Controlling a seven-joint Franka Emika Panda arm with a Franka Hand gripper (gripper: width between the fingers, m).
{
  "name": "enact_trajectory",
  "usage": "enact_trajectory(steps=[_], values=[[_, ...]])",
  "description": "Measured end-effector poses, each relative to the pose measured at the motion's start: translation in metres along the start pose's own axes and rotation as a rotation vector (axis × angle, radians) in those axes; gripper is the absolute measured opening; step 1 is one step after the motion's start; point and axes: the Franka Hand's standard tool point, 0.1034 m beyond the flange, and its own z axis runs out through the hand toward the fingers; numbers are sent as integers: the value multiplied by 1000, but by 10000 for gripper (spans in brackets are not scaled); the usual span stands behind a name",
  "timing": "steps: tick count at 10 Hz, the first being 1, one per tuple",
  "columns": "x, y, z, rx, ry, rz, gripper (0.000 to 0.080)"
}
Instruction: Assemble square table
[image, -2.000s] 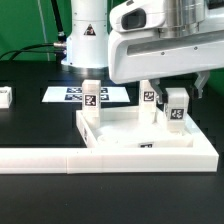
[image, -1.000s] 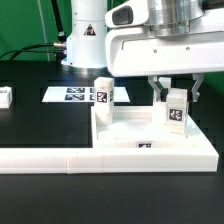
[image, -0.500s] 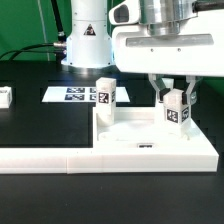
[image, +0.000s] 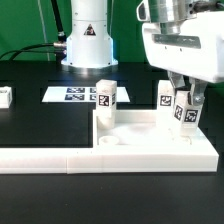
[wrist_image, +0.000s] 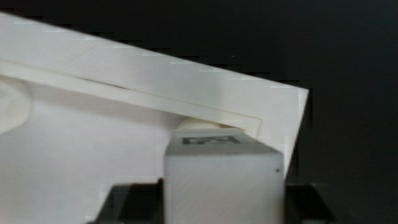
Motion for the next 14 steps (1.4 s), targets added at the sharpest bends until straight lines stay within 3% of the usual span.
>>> enact_trajectory(steps=[4, 5, 6, 7, 8, 14], values=[[4, 0, 0, 6, -21, 93, 297], [3, 0, 0, 5, -21, 71, 377], [3, 0, 0, 6, -21, 28, 575], [5, 0, 0, 6, -20, -49, 575], [8, -1, 1, 8, -19, -179, 627], [-1, 2, 5, -9, 1, -716, 649]])
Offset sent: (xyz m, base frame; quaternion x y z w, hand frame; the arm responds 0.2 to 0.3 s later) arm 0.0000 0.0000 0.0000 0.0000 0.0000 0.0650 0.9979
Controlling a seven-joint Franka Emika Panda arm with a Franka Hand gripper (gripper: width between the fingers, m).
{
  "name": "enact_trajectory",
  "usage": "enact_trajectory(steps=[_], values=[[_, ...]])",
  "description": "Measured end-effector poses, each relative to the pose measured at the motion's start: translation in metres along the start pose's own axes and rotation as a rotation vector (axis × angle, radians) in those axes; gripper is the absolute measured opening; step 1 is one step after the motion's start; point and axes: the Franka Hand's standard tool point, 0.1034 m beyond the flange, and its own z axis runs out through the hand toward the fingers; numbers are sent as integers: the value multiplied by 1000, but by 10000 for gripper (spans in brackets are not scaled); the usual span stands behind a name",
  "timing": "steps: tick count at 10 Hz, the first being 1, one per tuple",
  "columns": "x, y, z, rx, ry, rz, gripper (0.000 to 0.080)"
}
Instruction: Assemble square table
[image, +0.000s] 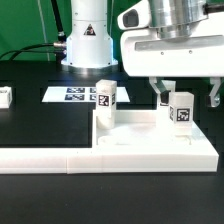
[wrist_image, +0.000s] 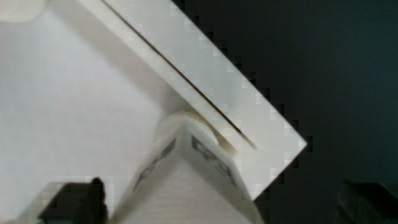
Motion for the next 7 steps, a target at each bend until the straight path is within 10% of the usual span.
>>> enact_trajectory(steps=[7], values=[[2, 10, 4, -34, 5, -521, 649]])
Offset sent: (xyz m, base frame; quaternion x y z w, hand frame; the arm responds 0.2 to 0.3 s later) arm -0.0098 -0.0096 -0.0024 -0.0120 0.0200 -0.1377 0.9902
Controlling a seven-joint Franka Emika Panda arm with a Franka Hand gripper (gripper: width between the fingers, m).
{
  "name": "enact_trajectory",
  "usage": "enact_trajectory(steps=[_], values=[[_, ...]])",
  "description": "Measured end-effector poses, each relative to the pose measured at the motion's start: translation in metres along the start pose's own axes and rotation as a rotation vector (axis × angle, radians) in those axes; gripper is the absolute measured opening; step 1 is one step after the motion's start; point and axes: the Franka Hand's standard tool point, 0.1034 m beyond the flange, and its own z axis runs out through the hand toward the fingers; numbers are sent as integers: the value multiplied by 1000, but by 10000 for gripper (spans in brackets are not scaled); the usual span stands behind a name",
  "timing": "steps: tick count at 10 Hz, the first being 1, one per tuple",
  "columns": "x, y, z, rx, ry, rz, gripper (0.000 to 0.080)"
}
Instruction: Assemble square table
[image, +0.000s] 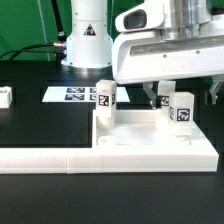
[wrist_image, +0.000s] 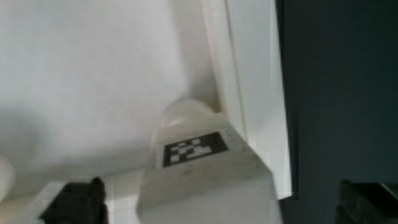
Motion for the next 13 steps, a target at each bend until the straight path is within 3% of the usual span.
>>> enact_trajectory(steps=[2, 4, 5, 6, 8, 10, 13], values=[[1, 5, 1, 0, -1, -54, 649], [1, 5, 1, 0, -1, -54, 398], [1, 5, 1, 0, -2, -54, 398], [1, 6, 1, 0, -2, -51, 289], [1, 7, 1, 6, -15, -14, 289], [11, 11, 2, 43, -56, 181, 289], [10, 10, 2, 37, -66, 489, 290]])
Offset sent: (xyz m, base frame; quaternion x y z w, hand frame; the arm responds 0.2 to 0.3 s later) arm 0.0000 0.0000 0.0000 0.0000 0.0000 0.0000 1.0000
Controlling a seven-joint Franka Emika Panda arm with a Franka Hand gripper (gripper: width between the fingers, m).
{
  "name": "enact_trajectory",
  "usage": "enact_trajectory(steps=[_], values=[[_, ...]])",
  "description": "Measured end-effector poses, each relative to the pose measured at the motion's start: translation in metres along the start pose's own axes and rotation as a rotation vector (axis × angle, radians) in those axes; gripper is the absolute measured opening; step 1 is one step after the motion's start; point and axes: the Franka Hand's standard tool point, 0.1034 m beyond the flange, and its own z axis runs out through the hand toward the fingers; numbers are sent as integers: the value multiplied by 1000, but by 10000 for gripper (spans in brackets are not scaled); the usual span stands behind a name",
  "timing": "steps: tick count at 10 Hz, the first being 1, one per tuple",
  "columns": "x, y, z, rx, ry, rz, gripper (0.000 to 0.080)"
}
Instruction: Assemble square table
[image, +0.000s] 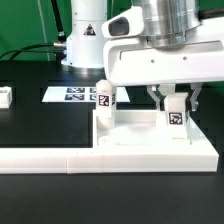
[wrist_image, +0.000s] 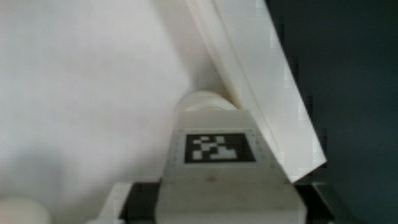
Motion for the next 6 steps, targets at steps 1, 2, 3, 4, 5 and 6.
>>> enact_trajectory(steps=[1, 2, 3, 4, 5, 6], values=[[0, 0, 0, -1, 1, 94, 290], [-1, -1, 1, -2, 3, 183, 290], [-2, -1, 1, -4, 5, 255, 290], [-3, -2, 1, -6, 5, 367, 290], [-4, -3, 2, -7, 4, 493, 290], [-5, -5, 2, -6, 3, 594, 290]])
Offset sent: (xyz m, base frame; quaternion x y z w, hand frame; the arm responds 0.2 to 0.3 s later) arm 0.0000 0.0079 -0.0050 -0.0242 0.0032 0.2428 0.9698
